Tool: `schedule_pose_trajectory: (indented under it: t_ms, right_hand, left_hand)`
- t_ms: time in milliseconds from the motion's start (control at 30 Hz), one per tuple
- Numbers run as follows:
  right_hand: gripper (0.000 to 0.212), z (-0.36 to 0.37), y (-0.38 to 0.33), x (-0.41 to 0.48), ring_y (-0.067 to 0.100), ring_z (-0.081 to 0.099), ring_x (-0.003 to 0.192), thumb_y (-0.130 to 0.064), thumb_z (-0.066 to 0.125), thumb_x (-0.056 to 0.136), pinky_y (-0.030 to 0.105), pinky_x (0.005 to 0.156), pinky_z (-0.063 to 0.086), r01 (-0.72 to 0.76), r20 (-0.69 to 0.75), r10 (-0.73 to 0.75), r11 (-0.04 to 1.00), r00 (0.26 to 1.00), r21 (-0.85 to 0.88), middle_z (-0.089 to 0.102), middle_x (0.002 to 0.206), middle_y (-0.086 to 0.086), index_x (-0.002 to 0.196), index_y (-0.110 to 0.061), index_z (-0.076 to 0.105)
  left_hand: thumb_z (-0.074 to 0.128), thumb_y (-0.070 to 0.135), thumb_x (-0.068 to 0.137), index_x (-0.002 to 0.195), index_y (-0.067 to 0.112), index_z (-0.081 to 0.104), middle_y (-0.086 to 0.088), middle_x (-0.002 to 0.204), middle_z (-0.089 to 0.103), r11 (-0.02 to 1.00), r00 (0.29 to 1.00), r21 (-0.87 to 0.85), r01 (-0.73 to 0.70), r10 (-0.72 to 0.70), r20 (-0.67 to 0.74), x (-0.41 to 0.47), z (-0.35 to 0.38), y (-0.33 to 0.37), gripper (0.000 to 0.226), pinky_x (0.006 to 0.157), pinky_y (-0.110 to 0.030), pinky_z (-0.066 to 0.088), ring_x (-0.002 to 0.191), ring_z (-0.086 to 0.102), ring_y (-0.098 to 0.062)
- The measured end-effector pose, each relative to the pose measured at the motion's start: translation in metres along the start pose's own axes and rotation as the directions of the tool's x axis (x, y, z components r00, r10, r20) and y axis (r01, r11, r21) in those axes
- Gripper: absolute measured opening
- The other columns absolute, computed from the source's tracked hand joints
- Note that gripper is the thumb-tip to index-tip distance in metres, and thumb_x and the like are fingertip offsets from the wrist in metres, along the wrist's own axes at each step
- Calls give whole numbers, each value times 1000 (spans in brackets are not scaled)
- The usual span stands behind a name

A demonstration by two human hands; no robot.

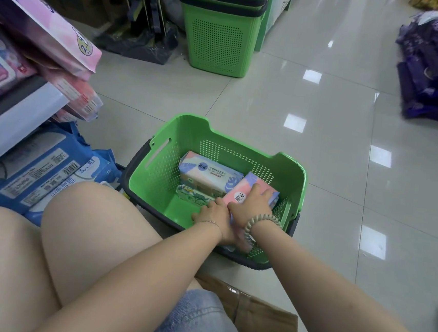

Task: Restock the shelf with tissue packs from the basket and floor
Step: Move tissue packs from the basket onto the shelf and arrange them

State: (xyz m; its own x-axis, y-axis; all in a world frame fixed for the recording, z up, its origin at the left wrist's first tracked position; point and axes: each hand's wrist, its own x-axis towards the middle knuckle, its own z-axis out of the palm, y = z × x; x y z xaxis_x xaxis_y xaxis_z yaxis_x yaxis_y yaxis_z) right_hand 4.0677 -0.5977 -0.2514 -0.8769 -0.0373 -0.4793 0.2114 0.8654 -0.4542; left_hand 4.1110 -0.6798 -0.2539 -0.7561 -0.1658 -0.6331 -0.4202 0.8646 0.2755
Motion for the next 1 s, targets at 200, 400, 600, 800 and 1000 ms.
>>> schedule_pose_trajectory:
  t_ms: [200, 400, 600, 800, 1000]
  right_hand:
    - [39, -6, -16, -11, 30, 53, 82, -27, 51, 87, 33, 71, 40, 125, -95, -120, 991, 988, 54, 31, 126, 10, 119, -11, 36]
    - [51, -18, -32, -23, 25, 49, 96, -14, 50, 85, 34, 85, 42, 308, -130, -287, 931, 949, 197, 27, 138, 4, 133, -13, 34]
    - [49, -29, -58, -37, 22, 55, 83, -10, 51, 81, 36, 75, 49, 547, -178, -529, 835, 829, 65, 28, 138, 2, 129, -14, 39]
    - [52, -41, -89, -49, 31, 57, 77, -23, 59, 75, 34, 55, 46, 635, -237, -686, 727, 688, -262, 34, 129, 6, 123, -14, 42]
    - [68, -51, -126, -59, 35, 48, 105, -28, 70, 64, 41, 80, 42, 670, -220, -821, 561, 527, -487, 38, 133, 16, 124, -14, 42]
  left_hand:
    - [76, 49, 64, 133, 9, 31, -10, 132, 34, 1000, 988, -7, 2, -3, -155, 7, -12, -3, 92, 91, -43, 43, 124, 36, -30]
    - [54, 42, 82, 126, 5, 34, -11, 122, 38, 933, 905, 343, -110, 236, -353, -3, -77, -11, 61, 97, -39, 32, 109, 39, -27]
    - [66, 37, 76, 122, 7, 32, -7, 119, 38, 918, 867, 385, -100, 270, -418, -40, -139, -35, 65, 92, -36, 31, 106, 39, -25]
    - [73, 38, 62, 114, 10, 36, -5, 112, 39, 905, 817, 417, -76, 297, -495, -75, -171, -75, 70, 85, -33, 30, 100, 41, -25]
    - [74, 36, 54, 114, 12, 37, -3, 111, 37, 901, 754, 433, -31, 306, -581, -121, -197, -118, 74, 81, -30, 30, 98, 37, -25]
